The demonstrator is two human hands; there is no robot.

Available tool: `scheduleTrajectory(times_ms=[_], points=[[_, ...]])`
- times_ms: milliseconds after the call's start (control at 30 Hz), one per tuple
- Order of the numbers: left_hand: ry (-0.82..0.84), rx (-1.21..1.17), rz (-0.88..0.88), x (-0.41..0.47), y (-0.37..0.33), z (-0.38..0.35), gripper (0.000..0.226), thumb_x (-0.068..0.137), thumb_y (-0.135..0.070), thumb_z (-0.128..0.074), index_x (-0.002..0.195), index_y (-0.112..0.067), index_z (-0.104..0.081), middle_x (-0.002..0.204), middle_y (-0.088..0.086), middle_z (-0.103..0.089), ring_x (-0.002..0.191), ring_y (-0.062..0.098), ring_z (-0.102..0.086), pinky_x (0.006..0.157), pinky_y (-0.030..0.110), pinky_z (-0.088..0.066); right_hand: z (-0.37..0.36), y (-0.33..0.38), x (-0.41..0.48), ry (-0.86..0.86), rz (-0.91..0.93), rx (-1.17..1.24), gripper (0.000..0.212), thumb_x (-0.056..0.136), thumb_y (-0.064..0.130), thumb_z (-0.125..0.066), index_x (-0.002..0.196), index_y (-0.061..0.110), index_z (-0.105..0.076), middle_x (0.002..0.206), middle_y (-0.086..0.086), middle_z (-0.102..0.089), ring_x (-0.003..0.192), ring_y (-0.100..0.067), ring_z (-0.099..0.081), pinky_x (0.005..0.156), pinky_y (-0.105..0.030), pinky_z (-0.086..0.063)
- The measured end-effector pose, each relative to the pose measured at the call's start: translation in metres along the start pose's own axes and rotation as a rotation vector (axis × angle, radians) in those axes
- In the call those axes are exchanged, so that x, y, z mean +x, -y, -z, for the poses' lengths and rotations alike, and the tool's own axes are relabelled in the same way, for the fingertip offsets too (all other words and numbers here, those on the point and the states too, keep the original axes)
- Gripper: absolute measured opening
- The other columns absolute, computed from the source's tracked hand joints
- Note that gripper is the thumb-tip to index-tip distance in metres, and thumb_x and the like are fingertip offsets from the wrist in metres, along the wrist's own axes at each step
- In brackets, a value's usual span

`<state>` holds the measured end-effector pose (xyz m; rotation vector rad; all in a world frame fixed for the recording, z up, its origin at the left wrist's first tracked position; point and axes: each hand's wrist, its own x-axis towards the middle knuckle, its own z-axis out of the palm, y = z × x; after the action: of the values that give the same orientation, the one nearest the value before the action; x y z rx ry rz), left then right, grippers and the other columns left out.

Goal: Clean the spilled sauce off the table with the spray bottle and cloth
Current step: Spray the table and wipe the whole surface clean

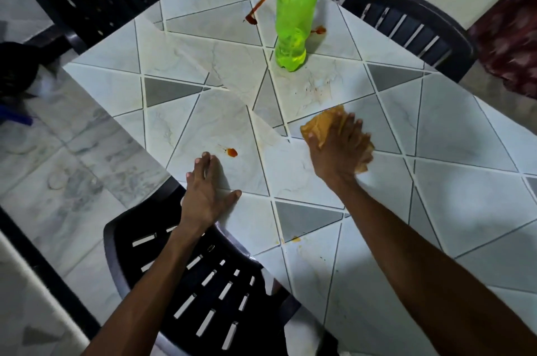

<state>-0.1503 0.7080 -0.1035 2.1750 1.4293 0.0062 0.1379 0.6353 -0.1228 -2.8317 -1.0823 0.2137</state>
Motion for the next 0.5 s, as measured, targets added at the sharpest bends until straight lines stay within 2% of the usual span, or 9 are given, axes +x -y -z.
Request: scheduleTrajectory(times_ms=[67,133,233,333,433,500], points=[[-0.001,-0.014,-0.002,0.001,-0.002,0.002,0.1,0.078,-0.045,-0.076,0.154,-0.011,-0.02,0.163,0.007,-0.009,0.151,0.026,-0.005,0.122,0.045,-0.008,-0.004,0.028,-0.015,0.001,0.105,-0.01,0.085,0.095,0.064,-0.031,0.157,0.007,-0.025,0.161,-0.024,-0.025,0.148,-0.046,-0.024,0.119,-0.064,-0.016],[-0.005,-0.018,-0.006,0.0,-0.006,0.003,0.099,0.078,-0.042,-0.077,0.153,-0.008,-0.022,0.163,0.009,-0.011,0.151,0.026,-0.006,0.121,0.045,-0.007,-0.006,0.036,-0.051,0.038,0.317,-0.033,0.082,0.097,0.064,-0.03,0.158,0.01,-0.022,0.164,-0.02,-0.022,0.151,-0.041,-0.018,0.122,-0.06,-0.011],[0.0,-0.02,0.004,-0.003,-0.01,0.005,0.099,0.078,-0.042,-0.078,0.153,-0.007,-0.022,0.162,0.01,-0.013,0.15,0.026,-0.008,0.121,0.046,-0.008,-0.002,0.01,-0.108,0.105,0.504,-0.018,0.08,0.098,0.065,-0.027,0.161,0.016,-0.014,0.167,-0.013,-0.014,0.155,-0.033,-0.009,0.122,-0.057,-0.011],[-0.007,-0.037,0.003,-0.005,-0.008,0.006,0.099,0.078,-0.042,-0.078,0.153,-0.007,-0.023,0.162,0.009,-0.014,0.15,0.026,-0.008,0.121,0.045,-0.007,0.001,-0.049,-0.165,0.139,0.542,-0.044,0.081,0.098,0.065,-0.032,0.161,0.017,-0.014,0.169,-0.009,-0.008,0.156,-0.028,-0.005,0.123,-0.055,-0.014],[-0.014,-0.029,0.008,-0.004,-0.008,0.005,0.098,0.077,-0.043,-0.078,0.152,-0.008,-0.024,0.162,0.009,-0.014,0.15,0.025,-0.009,0.121,0.044,-0.007,0.006,-0.109,-0.212,0.161,0.526,-0.083,0.08,0.097,0.066,-0.032,0.159,0.016,-0.025,0.168,-0.009,-0.011,0.155,-0.029,-0.012,0.121,-0.056,-0.02],[-0.014,-0.025,0.014,-0.003,-0.008,0.004,0.099,0.077,-0.044,-0.077,0.153,-0.008,-0.023,0.162,0.008,-0.013,0.15,0.025,-0.008,0.122,0.044,-0.006,0.007,-0.122,-0.224,0.196,0.494,-0.11,0.081,0.097,0.067,-0.03,0.157,0.014,-0.03,0.168,-0.011,-0.014,0.155,-0.031,-0.015,0.121,-0.058,-0.02]])
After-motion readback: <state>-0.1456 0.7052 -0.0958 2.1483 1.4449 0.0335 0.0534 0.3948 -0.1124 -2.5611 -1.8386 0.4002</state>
